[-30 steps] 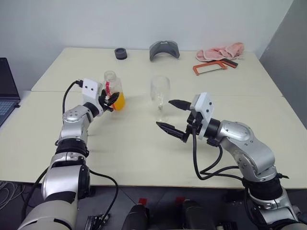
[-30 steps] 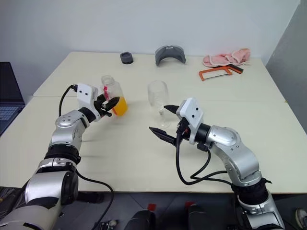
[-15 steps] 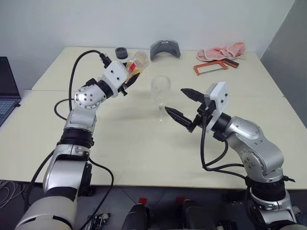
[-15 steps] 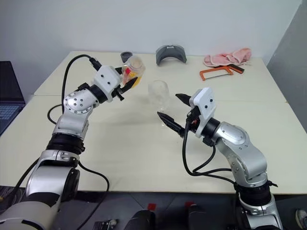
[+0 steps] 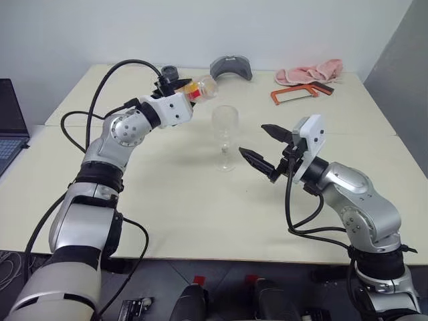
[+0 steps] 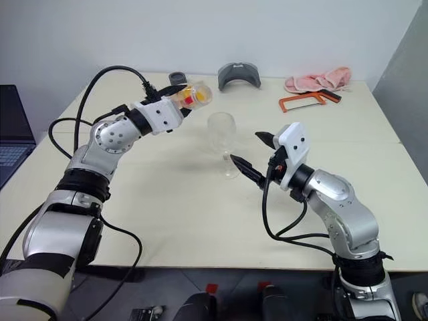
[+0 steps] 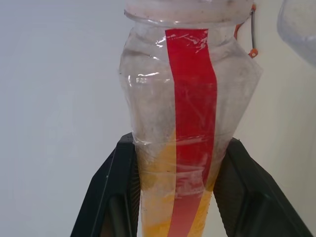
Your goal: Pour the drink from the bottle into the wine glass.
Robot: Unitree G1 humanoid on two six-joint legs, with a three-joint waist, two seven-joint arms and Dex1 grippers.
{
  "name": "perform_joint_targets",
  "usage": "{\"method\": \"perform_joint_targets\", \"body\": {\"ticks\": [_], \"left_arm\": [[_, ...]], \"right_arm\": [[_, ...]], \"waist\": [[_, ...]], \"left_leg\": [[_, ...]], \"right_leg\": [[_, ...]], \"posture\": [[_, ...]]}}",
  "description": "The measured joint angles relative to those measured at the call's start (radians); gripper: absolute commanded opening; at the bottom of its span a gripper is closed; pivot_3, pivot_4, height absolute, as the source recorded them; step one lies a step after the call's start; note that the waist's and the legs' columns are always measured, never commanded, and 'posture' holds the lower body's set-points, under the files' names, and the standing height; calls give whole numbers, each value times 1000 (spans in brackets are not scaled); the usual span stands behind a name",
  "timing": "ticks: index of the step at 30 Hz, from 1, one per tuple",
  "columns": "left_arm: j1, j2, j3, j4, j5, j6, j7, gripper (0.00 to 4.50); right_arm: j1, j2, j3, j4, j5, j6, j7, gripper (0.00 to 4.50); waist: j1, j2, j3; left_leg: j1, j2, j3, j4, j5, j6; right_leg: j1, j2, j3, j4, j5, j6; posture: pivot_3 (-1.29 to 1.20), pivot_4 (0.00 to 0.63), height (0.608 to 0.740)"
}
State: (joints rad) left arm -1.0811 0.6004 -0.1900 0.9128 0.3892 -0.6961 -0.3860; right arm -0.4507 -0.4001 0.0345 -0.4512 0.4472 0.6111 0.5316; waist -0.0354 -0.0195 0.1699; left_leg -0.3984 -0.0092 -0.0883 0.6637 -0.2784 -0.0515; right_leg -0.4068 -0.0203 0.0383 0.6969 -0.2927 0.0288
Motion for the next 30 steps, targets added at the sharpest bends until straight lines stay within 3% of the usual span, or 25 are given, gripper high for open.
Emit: {"method": "perform_joint_targets", "body": {"ticks": [15,30], "left_arm": [[-97,42,-126,107,217,-99,214,1661],[-140,46,-179,154,319,-103,358,1661]], "right_arm": [[0,-22,-12,29,-4,-17,13,4500],[13,-13,-1,29,-18,-37,12,4500]], "waist": [[0,0,0],[0,0,0]], "left_leg": [[0,0,3,0,0,0],[0,0,4,0,0,0]], "right_leg": [[-1,0,1,0,0,0],[-1,0,1,0,0,0]], "posture": [[0,150,740],[0,150,740]]}}
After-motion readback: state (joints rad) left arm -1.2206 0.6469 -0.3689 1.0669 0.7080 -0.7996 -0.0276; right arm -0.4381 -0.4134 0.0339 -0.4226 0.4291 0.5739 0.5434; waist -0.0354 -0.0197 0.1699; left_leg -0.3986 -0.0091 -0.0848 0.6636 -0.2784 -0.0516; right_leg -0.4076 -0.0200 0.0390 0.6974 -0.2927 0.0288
